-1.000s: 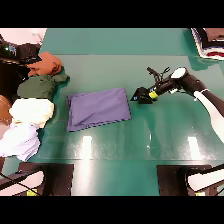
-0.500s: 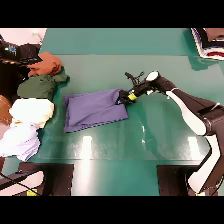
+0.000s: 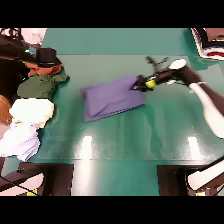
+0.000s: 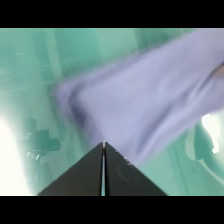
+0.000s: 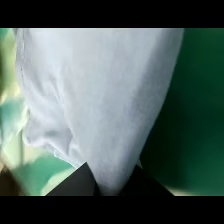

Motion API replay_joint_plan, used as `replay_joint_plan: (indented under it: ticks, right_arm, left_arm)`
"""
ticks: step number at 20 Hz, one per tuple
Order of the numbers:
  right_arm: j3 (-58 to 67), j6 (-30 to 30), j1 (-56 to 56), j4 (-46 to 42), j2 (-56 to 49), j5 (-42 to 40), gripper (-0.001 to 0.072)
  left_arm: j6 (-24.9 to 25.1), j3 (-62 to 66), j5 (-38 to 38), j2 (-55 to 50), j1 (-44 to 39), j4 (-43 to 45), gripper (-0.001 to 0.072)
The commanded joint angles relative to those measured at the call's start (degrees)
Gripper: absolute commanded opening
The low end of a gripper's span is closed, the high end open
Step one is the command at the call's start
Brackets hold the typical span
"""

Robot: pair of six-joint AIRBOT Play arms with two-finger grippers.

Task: Fold the shirts.

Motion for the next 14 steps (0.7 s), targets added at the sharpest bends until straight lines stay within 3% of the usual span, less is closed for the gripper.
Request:
replay_joint_plan:
  ticks: [1, 9, 14]
  right_arm:
    - [-8.87, 2.05, -16.13, -9.14, 11.72, -2.05, 0.0018]
    - [-26.93, 6.49, -61.24, -16.96, 31.56, -9.73, 0.0017]
    - [-34.32, 6.47, -71.56, -22.58, 36.15, -11.04, 0.0017]
  left_arm:
    - [-0.22, -0.02, 0.46, 0.04, -3.61, 0.07, 0.0023]
    - [-3.72, -0.02, 4.48, 0.04, -3.93, -0.31, 0.0023]
    - [-3.65, -0.02, 4.81, 0.04, -3.93, -0.28, 0.0024]
